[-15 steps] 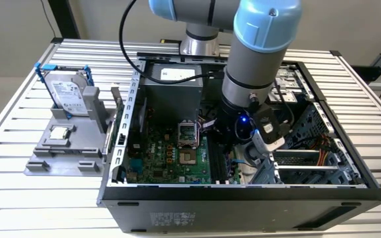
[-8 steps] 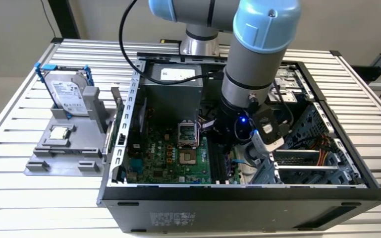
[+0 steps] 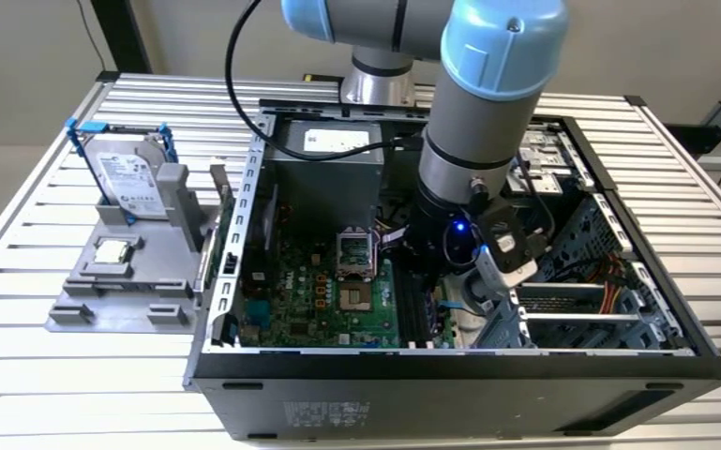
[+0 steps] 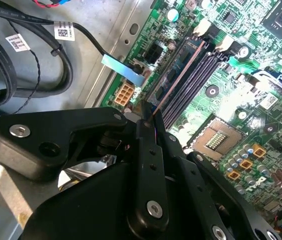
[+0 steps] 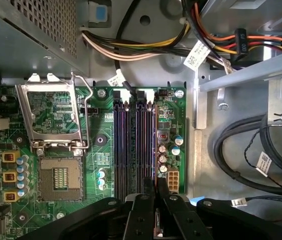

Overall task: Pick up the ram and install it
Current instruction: 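Insert the ram into the slot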

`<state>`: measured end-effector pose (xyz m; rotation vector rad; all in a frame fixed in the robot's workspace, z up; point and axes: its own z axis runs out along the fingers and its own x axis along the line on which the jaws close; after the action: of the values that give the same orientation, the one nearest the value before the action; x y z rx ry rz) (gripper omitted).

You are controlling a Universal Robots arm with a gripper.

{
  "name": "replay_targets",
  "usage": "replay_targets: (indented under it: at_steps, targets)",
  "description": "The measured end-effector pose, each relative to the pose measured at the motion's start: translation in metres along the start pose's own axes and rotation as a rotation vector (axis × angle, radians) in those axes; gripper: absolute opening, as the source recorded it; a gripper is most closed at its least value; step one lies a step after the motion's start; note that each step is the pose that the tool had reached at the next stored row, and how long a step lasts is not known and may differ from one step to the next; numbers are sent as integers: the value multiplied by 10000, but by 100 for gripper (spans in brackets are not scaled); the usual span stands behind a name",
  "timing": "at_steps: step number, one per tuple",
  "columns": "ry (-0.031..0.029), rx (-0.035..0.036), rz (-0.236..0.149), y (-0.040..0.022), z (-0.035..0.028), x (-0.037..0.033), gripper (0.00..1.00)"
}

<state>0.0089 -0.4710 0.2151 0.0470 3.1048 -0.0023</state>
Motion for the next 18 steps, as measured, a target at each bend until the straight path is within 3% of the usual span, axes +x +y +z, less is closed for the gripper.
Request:
replay_targets:
  at_steps: [18]
  targets:
    - [8,4,-6,0,-61,8,0]
